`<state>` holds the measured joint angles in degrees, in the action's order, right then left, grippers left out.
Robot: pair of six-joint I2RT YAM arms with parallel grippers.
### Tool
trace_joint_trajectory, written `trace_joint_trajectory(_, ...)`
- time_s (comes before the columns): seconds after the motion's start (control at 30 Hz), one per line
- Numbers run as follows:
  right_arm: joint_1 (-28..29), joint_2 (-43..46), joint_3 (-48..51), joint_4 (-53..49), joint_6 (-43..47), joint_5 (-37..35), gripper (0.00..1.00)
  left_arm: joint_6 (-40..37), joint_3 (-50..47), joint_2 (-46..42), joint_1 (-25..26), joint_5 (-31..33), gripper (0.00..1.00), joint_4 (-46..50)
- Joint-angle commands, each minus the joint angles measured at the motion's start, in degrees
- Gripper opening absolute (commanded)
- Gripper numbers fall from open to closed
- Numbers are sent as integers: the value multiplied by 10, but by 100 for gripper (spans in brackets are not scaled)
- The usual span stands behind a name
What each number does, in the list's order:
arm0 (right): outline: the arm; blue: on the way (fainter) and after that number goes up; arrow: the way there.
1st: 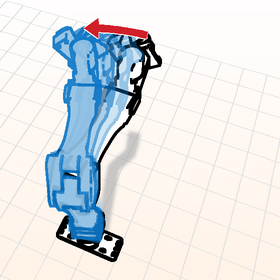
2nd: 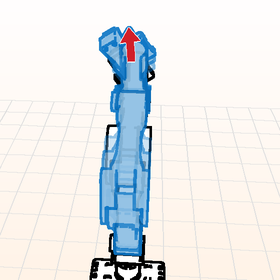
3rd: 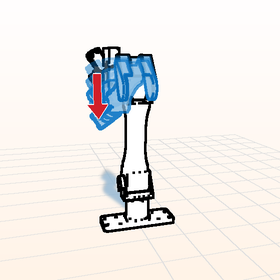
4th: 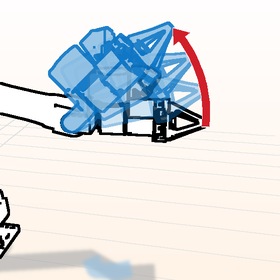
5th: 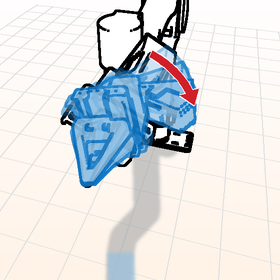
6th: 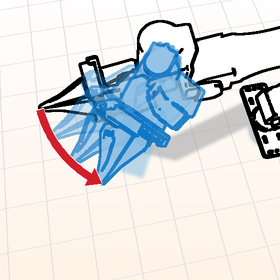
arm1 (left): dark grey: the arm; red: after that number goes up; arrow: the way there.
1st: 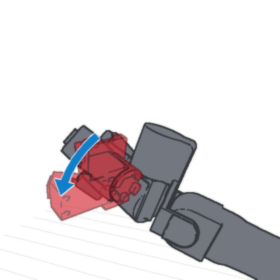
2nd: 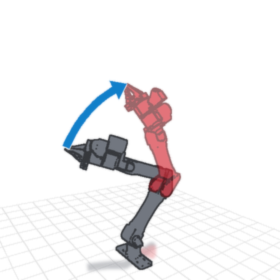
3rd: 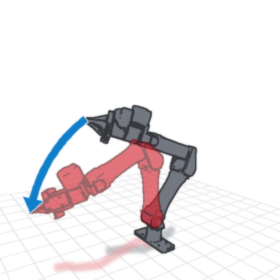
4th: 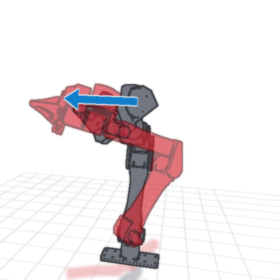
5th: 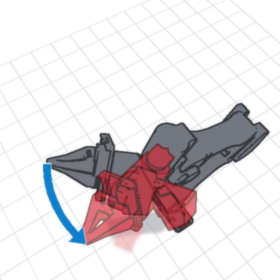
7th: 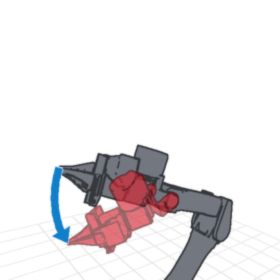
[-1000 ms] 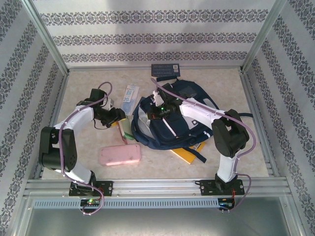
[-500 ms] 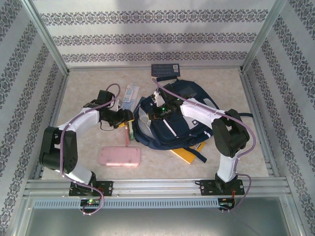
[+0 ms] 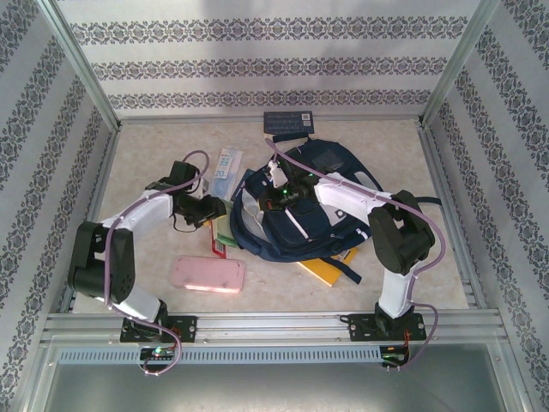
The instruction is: Pack the student bag
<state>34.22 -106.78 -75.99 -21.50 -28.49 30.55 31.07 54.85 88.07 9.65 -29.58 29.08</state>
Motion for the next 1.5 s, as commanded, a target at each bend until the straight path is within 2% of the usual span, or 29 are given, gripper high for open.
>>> trace_joint_trajectory(0.0, -9, 4, 7, 1, 4, 8, 0, 20, 3, -45, 1, -39, 48, -16)
trace_joint_trajectory(0.1, -9, 3, 8, 0, 4, 8, 0, 33, 2, -64, 1, -63, 48, -25)
trace_joint_trajectory(0.27, -9, 4, 7, 0, 3, 9, 0, 29, -7, -60, 1, -59, 48, -14)
trace_joint_trajectory(0.4, -10, 4, 6, -3, 5, 9, 0, 29, -30, -42, 1, -60, 44, -32)
trace_joint_trajectory(0.6, -10, 7, 9, -5, 5, 9, 0, 23, -39, -6, 1, -55, 32, -43)
trace_joint_trajectory(0.8, -10, 5, 11, -1, 5, 8, 0, 25, -37, 2, 1, -63, 16, -52)
trace_joint_trajectory(0.93, -10, 2, 13, 1, 3, 8, 0, 27, -33, -6, 1, -66, 10, -51)
trace_joint_trajectory(1.47, -34, 56, 10, -16, 5, -7, 0, -2, 5, -114, 1, -34, 7, 46)
